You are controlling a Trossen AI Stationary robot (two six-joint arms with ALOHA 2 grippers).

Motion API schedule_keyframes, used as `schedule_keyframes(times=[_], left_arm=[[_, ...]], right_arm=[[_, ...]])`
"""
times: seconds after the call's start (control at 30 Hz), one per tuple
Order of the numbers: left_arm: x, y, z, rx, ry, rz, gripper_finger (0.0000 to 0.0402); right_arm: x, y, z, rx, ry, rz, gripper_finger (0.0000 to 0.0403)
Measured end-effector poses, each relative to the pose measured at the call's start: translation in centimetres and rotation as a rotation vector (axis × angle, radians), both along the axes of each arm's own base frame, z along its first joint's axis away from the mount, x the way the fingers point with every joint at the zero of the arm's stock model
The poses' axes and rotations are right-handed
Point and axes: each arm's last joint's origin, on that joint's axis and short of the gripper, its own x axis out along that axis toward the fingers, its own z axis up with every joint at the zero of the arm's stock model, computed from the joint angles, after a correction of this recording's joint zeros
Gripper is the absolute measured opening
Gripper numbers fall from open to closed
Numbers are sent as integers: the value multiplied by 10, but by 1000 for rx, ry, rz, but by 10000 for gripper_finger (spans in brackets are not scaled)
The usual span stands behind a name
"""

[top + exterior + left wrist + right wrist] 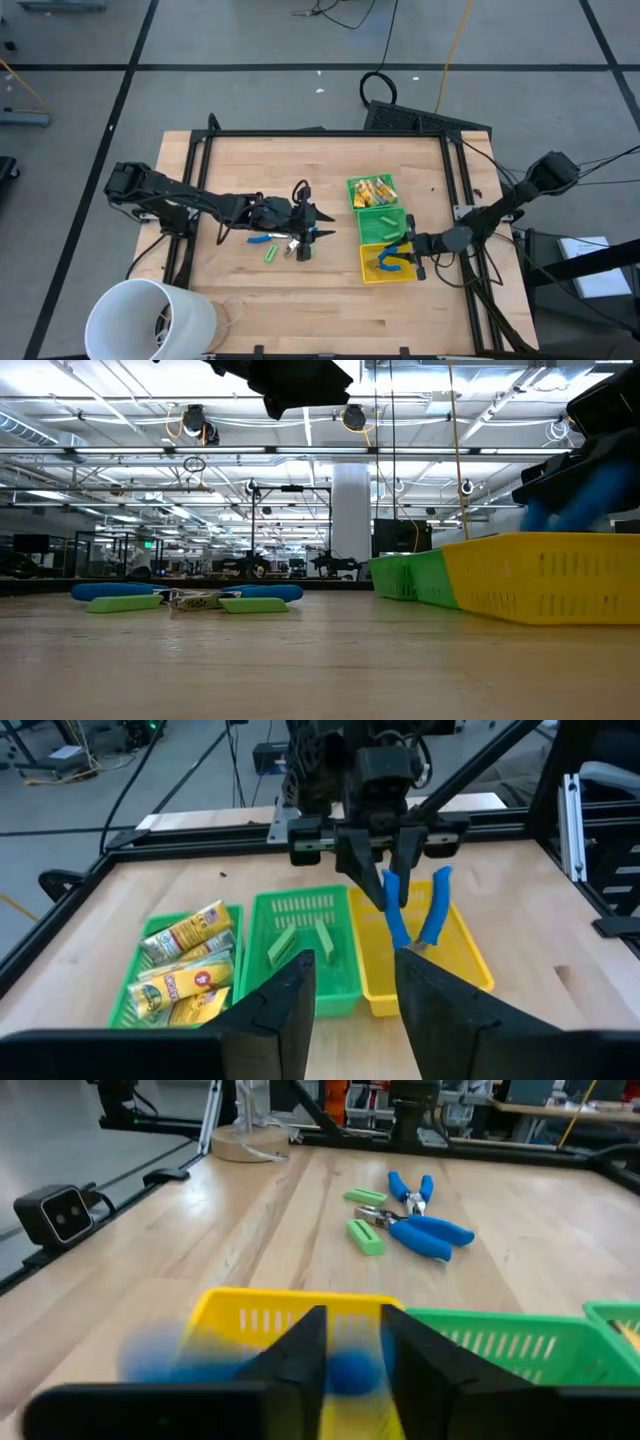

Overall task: Pick & Place School Supplies
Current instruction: Put the bottom left blue pliers into the yellow bin, then put the left blue pliers into the yellow bin

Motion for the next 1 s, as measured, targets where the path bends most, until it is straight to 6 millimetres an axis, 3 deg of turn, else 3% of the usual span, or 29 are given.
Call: schedule_keyframes(times=[0.27,0.53,0.8,1.0], left_arm=[[0,0,-1,0,7,-1,143],[-2,-3,-5,4,55,-10,163],[-22,-1,-35,-86,416,110,164],[-41,1,-57,-182,675,299,140]], right_arm=[[0,0,3,30,-13,-1,170],[-2,-1,28,58,-221,10,186],[-9,-6,56,70,-466,-4,178],[-7,-4,49,81,-388,6,179]])
